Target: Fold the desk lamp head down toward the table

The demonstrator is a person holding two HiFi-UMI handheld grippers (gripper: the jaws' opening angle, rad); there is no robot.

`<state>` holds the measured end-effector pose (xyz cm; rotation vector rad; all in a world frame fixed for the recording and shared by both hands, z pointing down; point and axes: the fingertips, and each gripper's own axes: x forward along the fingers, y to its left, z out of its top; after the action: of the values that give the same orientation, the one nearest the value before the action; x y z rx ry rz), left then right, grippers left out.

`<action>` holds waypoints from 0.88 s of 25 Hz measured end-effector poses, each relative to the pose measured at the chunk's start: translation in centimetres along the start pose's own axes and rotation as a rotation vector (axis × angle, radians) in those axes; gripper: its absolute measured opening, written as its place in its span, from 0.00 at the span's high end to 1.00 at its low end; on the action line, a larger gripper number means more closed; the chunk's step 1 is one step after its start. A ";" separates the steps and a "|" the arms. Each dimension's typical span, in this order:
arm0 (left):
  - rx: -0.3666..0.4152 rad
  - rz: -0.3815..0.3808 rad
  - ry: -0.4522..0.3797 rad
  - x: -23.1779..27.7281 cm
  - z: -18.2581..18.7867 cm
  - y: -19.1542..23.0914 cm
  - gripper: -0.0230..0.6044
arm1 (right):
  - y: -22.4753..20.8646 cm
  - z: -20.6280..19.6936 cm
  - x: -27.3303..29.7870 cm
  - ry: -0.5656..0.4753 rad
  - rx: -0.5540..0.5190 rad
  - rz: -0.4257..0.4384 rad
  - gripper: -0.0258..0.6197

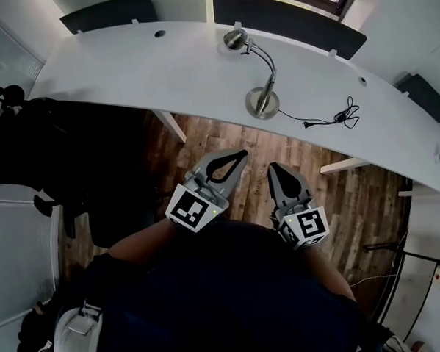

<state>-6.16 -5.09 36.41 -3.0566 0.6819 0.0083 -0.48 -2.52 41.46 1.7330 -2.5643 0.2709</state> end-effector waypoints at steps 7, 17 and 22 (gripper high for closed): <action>-0.010 0.021 0.008 2.9 -0.3 4.3 0.95 | -3.4 0.2 3.6 0.024 0.009 -0.038 0.94; -0.017 0.129 0.043 7.9 -0.7 6.6 0.95 | -9.5 0.9 6.7 0.039 0.026 0.038 0.94; -0.002 0.174 0.077 9.8 -1.0 7.6 0.95 | -12.1 0.9 7.9 0.057 0.011 0.057 0.94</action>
<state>-0.52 -16.11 37.28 -3.0024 0.9513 -0.1083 7.79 -14.25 43.10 1.6328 -2.5797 0.3325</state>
